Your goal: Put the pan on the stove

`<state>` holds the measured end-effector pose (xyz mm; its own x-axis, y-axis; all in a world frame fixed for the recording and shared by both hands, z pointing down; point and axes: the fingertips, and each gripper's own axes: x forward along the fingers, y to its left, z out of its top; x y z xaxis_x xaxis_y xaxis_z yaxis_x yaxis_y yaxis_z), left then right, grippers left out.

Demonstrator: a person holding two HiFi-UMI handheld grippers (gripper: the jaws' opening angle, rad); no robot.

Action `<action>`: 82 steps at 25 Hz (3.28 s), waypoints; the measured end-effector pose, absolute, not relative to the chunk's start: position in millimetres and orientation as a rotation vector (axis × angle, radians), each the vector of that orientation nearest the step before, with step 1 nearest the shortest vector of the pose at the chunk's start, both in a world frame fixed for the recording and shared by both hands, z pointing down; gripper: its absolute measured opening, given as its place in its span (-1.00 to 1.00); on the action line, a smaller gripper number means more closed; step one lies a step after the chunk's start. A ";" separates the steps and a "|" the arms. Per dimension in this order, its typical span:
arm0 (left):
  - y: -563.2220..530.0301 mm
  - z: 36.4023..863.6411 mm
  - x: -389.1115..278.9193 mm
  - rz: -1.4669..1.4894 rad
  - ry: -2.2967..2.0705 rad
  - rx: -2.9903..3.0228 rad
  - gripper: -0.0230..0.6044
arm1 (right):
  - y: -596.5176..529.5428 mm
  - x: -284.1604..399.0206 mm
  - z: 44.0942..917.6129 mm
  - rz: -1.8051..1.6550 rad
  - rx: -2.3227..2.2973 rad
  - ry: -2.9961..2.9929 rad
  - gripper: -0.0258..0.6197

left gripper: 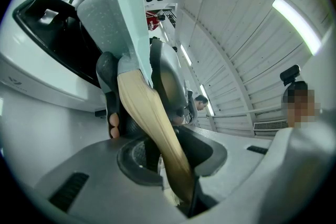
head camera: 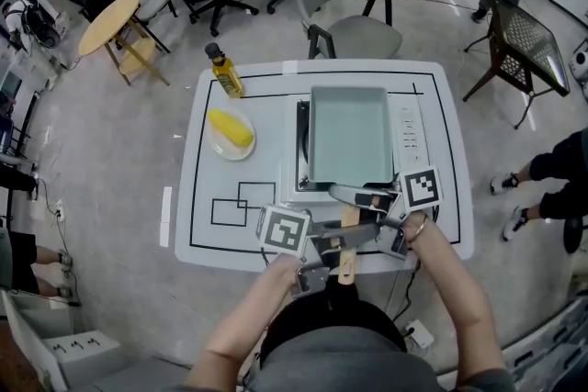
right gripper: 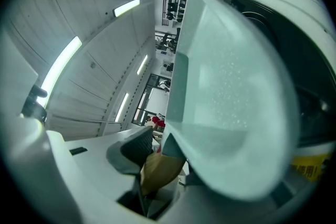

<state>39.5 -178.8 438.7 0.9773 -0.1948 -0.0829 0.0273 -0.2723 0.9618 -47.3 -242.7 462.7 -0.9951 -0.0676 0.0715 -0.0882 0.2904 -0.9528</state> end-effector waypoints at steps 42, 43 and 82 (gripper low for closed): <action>-199.5 438.2 40.9 -0.287 -0.148 1.691 -0.62 | -261.5 -43.1 474.4 2.027 0.126 -2.376 -0.37; -199.4 437.7 40.7 -0.288 -0.150 1.690 -0.62 | -261.2 -43.3 473.7 2.029 0.124 -2.375 -0.37; -225.7 447.8 -103.3 -0.134 -0.980 2.010 -0.55 | -266.5 -43.3 480.2 2.063 0.125 -2.332 -0.38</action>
